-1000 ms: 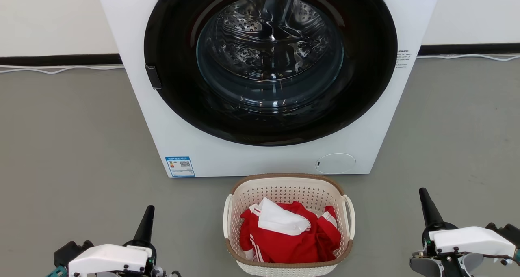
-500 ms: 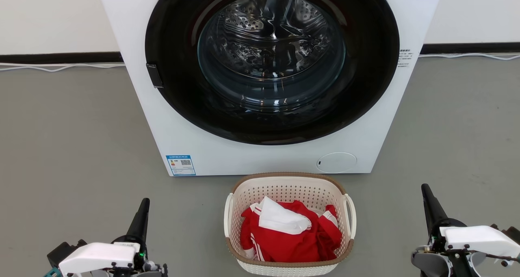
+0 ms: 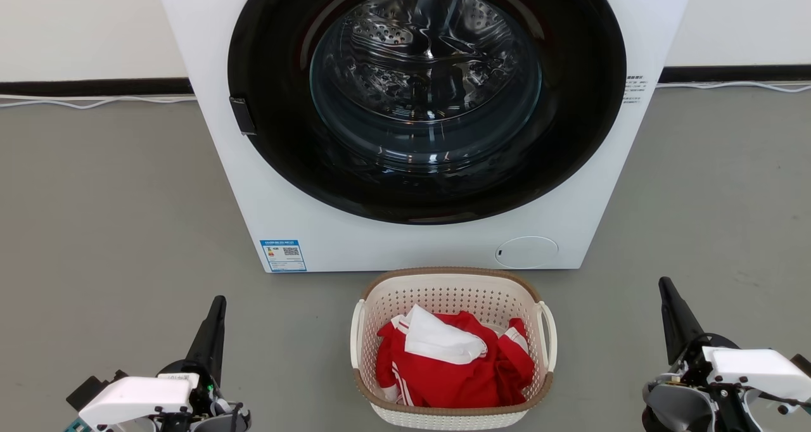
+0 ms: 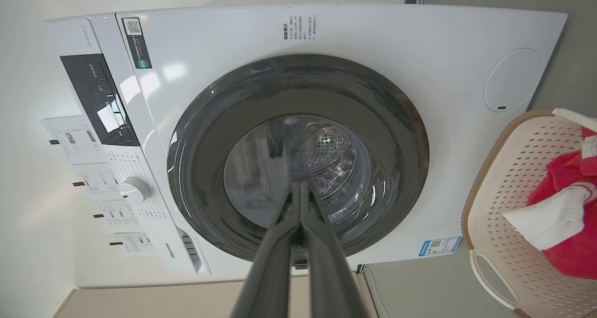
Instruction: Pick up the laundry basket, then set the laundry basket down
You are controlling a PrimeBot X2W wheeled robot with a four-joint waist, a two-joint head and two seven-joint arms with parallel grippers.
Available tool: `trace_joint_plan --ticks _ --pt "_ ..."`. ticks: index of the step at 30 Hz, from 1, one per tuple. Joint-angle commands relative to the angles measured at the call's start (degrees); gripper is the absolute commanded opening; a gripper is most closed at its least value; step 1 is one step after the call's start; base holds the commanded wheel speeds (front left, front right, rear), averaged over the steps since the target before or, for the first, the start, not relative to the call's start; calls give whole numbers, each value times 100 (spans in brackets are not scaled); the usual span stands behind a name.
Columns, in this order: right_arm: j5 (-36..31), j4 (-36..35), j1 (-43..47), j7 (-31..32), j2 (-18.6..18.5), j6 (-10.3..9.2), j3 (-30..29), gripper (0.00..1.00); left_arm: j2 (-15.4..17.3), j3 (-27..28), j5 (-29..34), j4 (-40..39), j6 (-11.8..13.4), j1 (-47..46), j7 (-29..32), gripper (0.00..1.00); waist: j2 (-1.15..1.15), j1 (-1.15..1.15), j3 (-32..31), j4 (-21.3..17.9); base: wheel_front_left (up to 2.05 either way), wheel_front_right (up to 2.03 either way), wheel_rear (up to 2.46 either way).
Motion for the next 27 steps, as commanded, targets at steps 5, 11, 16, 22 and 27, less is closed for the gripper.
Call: trace_joint_plan --ticks 5,11,16,22,27 --pt "167 -230 -64 66 -6 41 95 0 82 194 -137 -202 -65 -236 44 0 0 0 1 1 0 0 0" --pt "168 -230 -64 66 -6 41 95 0 82 194 -137 -203 -65 -236 44 0 0 0 1 1 0 0 0" --pt "168 -230 -64 66 -6 41 96 0 82 193 -137 -203 -65 -236 44 0 0 0 1 1 0 0 0" --pt "168 -230 -64 66 -6 41 96 0 82 193 -137 -203 -65 -236 44 0 0 0 1 1 0 0 0" --pt "168 -230 -64 65 -6 41 96 0 82 193 -137 -203 -65 -236 44 0 0 0 1 1 0 0 0"
